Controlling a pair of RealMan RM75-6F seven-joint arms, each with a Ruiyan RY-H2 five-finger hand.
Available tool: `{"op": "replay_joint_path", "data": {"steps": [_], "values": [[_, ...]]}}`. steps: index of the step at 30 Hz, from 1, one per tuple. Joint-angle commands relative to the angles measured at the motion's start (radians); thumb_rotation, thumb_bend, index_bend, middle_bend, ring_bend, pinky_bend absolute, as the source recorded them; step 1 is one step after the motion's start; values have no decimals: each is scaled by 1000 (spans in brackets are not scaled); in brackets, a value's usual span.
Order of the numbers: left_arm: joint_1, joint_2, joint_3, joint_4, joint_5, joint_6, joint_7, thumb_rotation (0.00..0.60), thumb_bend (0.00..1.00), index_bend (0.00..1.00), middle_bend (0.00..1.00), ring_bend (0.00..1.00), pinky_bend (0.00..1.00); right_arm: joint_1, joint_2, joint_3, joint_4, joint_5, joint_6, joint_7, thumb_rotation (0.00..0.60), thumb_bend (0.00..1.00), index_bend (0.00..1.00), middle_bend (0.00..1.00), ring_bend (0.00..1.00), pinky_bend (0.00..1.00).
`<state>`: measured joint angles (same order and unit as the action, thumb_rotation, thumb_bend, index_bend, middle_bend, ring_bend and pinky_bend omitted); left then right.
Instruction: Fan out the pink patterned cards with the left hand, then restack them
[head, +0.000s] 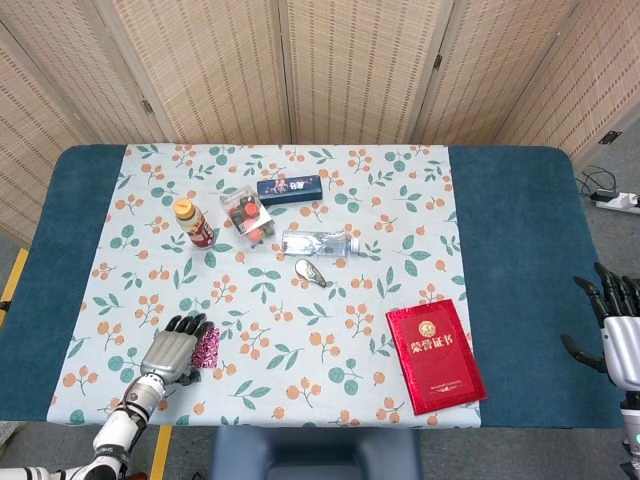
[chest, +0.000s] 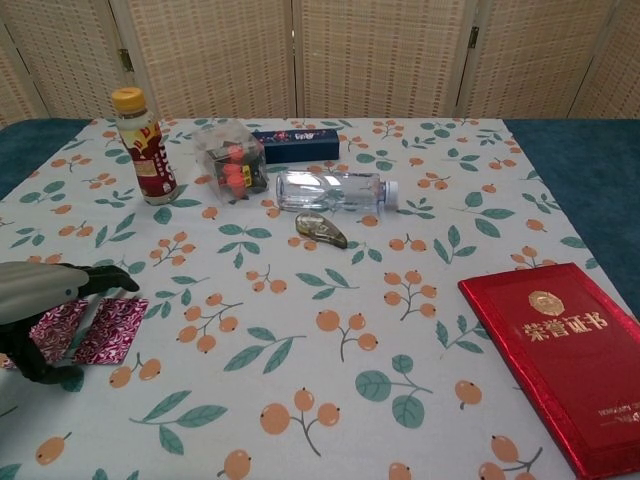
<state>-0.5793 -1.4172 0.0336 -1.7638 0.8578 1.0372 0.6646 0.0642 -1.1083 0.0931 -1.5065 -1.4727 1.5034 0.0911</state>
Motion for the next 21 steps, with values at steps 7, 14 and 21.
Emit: {"op": "replay_joint_path", "data": {"steps": [7, 14, 21], "values": [[-13, -19, -1, 16, -38, 12, 23, 600, 341, 135, 0, 0, 0, 0, -1, -2, 3, 3, -7, 2, 600, 270, 141, 0, 0, 0], [-11, -32, 0, 25, -32, 23, 7, 600, 349, 202, 0, 0, 0, -1, -1, -2, 4, 3, -8, 5, 600, 270, 141, 0, 0, 0], [2, -25, 3, 10, 10, 50, -18, 600, 354, 249, 0, 0, 0, -1, 0, -2, 3, 4, -9, 5, 600, 270, 140, 0, 0, 0]]}}
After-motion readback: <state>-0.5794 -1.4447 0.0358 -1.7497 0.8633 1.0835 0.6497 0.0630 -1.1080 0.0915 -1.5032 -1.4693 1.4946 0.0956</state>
